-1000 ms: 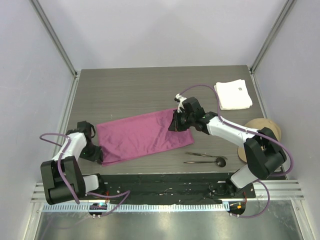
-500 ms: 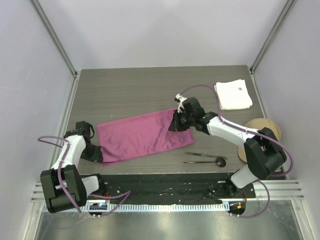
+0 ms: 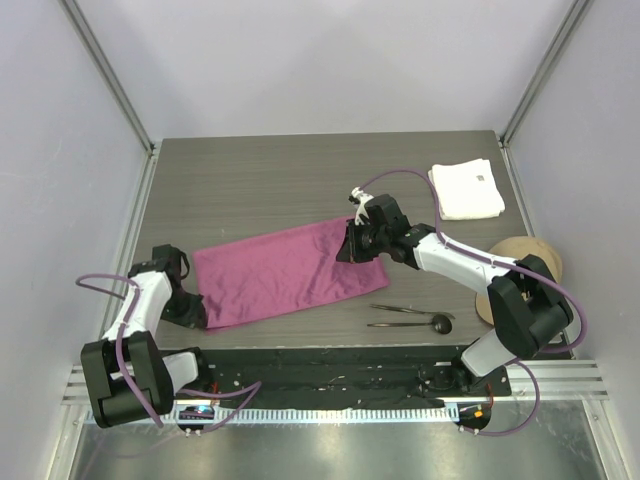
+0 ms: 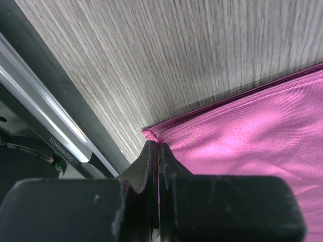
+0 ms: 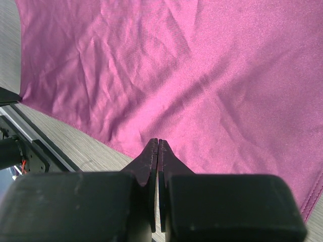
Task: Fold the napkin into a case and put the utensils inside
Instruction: Smooth out the rectangle-folded napkin at the center of the board.
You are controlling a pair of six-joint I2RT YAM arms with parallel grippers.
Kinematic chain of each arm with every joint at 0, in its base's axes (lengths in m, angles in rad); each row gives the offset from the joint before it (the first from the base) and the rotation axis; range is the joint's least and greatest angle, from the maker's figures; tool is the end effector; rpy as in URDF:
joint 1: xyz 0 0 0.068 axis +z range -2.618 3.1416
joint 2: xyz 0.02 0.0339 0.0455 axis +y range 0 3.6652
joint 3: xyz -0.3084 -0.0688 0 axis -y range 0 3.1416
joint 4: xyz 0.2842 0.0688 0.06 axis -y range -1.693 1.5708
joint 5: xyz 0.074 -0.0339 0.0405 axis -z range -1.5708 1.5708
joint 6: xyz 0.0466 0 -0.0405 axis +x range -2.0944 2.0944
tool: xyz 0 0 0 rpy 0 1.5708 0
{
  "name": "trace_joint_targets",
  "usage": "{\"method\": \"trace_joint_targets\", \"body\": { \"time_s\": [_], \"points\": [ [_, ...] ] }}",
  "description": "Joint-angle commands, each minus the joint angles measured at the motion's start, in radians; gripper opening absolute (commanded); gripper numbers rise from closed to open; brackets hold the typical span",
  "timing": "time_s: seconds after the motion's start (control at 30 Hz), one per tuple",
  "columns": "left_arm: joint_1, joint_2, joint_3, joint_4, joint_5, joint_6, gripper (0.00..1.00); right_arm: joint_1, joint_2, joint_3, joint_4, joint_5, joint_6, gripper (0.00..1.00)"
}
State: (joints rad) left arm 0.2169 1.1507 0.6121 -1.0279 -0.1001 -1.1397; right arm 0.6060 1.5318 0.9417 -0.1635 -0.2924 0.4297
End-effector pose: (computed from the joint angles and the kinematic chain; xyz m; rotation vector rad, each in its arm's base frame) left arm 0.1645 0.0410 0.1804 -1.9393 2.4060 0.1356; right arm 0.2915 0.2184 0.2322 -0.3698 2.4168 0.8351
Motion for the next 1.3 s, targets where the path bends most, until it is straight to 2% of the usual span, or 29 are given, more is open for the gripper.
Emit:
{"method": "trace_joint_targets", "body": {
  "time_s": [0.0,0.37,0.43,0.5,0.57,0.67,0.7,0.77,0.83,0.87,0.9,0.93,1.0,1.03,1.13,1.27],
  "points": [
    [-0.008,0.018,-0.008,0.003,0.002,-0.014,0.0,0.0,-0.004,0.0,0.047,-0.008,0.011,0.04],
    [-0.033,0.037,-0.025,-0.006,-0.019,-0.052,0.01,0.0,-0.004,-0.001,0.048,-0.001,0.009,0.04],
    [-0.031,0.04,-0.006,-0.015,-0.03,-0.051,0.03,0.0,-0.009,-0.001,0.048,-0.001,0.009,0.04],
    [-0.033,0.034,0.026,-0.057,-0.082,-0.046,0.2,0.0,-0.013,-0.004,0.047,0.001,0.007,0.04],
    [-0.033,0.017,0.087,-0.087,-0.149,-0.026,0.42,-0.002,-0.021,-0.012,0.047,0.006,0.003,0.04],
    [-0.033,-0.038,0.173,-0.127,-0.185,0.001,0.54,-0.008,-0.028,-0.03,0.041,0.015,-0.008,0.04],
    [-0.033,-0.051,0.189,-0.126,-0.178,0.023,0.55,-0.014,-0.032,-0.038,0.038,0.013,-0.011,0.04],
    [-0.043,-0.077,0.216,-0.086,-0.129,0.073,0.55,-0.06,-0.032,-0.05,0.041,-0.01,-0.012,0.04],
    [-0.065,-0.094,0.204,0.065,0.012,0.177,0.51,-0.107,-0.013,-0.034,0.042,-0.03,-0.017,0.04],
    [-0.068,-0.097,0.186,0.159,0.09,0.219,0.49,-0.158,-0.006,-0.023,0.042,-0.065,-0.022,0.04],
    [-0.071,-0.097,0.143,0.243,0.282,0.25,0.45,-0.172,0.013,-0.009,0.045,-0.079,-0.031,0.04],
    [-0.07,-0.091,0.124,0.394,0.346,0.247,0.38,-0.182,0.025,0.005,0.05,-0.091,-0.04,0.04],
    [-0.088,-0.039,0.094,0.52,0.458,0.229,0.37,-0.192,0.074,0.061,0.051,-0.099,-0.045,0.06],
    [-0.093,-0.013,0.095,0.607,0.479,0.227,0.35,-0.193,0.096,0.096,0.061,-0.105,-0.039,0.07],
    [-0.099,0.118,0.129,0.727,0.529,0.25,0.27,-0.195,0.184,0.153,0.126,-0.131,0.01,0.09],
    [-0.088,0.28,0.218,0.744,0.539,0.294,0.17,-0.212,0.326,0.255,0.154,-0.166,0.043,0.07]
  ]
}}
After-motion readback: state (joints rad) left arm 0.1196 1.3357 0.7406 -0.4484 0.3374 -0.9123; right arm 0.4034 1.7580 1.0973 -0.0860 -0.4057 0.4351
